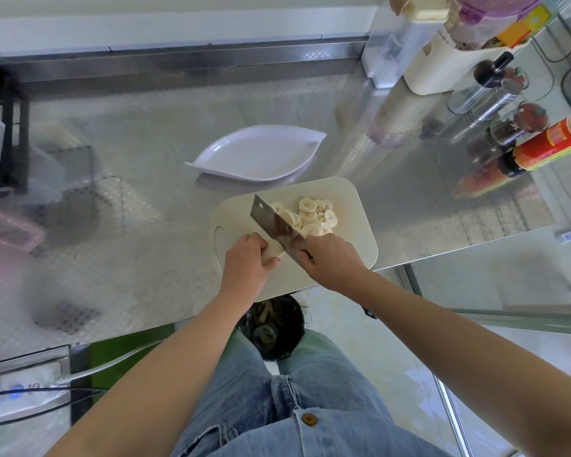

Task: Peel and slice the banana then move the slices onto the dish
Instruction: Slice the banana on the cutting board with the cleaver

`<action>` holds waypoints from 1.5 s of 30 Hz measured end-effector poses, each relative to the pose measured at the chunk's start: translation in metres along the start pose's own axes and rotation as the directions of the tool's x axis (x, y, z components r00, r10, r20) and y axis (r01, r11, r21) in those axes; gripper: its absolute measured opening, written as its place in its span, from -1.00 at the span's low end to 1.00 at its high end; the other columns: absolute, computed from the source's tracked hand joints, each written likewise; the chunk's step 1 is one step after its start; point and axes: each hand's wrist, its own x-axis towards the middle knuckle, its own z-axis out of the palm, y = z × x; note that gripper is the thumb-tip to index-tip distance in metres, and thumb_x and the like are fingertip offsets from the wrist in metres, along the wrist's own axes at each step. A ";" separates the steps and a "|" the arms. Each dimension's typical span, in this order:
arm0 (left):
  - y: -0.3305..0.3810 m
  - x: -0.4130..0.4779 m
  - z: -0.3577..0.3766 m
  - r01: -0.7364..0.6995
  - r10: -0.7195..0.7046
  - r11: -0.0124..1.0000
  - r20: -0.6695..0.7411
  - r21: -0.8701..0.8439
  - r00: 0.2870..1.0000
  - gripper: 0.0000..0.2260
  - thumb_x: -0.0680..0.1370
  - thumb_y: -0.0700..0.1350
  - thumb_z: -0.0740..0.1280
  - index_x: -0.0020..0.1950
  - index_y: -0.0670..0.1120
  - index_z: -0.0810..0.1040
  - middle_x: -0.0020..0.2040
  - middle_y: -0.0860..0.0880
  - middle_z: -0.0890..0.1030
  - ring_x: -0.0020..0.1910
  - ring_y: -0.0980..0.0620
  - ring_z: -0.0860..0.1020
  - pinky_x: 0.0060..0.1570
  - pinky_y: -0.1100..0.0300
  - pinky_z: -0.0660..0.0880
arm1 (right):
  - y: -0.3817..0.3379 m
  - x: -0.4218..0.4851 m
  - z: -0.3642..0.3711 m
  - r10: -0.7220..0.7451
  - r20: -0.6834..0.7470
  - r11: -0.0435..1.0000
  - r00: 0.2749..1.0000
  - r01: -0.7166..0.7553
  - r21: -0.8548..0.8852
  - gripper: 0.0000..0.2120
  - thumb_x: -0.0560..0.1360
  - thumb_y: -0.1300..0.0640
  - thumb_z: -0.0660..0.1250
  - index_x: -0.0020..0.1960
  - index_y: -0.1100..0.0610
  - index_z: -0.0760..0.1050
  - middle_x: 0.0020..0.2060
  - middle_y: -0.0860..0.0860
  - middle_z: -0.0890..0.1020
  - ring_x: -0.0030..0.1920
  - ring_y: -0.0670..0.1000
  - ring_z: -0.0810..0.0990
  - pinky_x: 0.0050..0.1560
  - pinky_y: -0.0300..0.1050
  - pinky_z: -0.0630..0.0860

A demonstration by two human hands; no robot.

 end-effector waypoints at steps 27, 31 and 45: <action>0.003 0.000 -0.003 0.022 -0.022 1.000 0.016 0.007 1.000 -0.75 0.43 -0.04 0.47 0.00 -0.13 0.54 -0.06 -0.05 0.56 -0.10 -0.03 0.51 -0.10 0.22 0.31 | -0.002 -0.004 -0.004 -0.028 -0.001 1.000 1.000 0.028 0.010 -0.72 0.61 0.01 0.10 -0.24 0.10 0.27 -0.44 -0.03 0.30 -0.33 0.11 0.40 -0.30 -0.09 0.28; 0.005 0.000 -0.003 0.031 -0.031 0.999 0.018 -0.008 0.999 -0.74 0.43 -0.03 0.48 0.00 -0.13 0.55 -0.07 -0.05 0.55 -0.12 -0.02 0.50 -0.08 0.20 0.35 | -0.003 0.000 0.007 -0.005 0.020 1.000 1.000 0.004 0.015 -0.71 0.61 0.01 0.10 -0.26 0.09 0.23 -0.44 -0.04 0.28 -0.31 0.11 0.38 -0.28 -0.08 0.29; 0.002 0.000 -0.003 0.014 -0.014 1.000 0.008 0.022 1.000 -0.77 0.45 -0.03 0.46 -0.01 -0.12 0.54 -0.10 -0.02 0.54 -0.16 0.05 0.43 -0.14 0.25 0.25 | -0.001 0.005 0.004 -0.006 -0.070 1.000 0.998 0.008 0.026 -0.69 0.60 -0.02 0.12 -0.24 0.13 0.27 -0.45 0.00 0.35 -0.36 0.12 0.39 -0.41 -0.12 0.19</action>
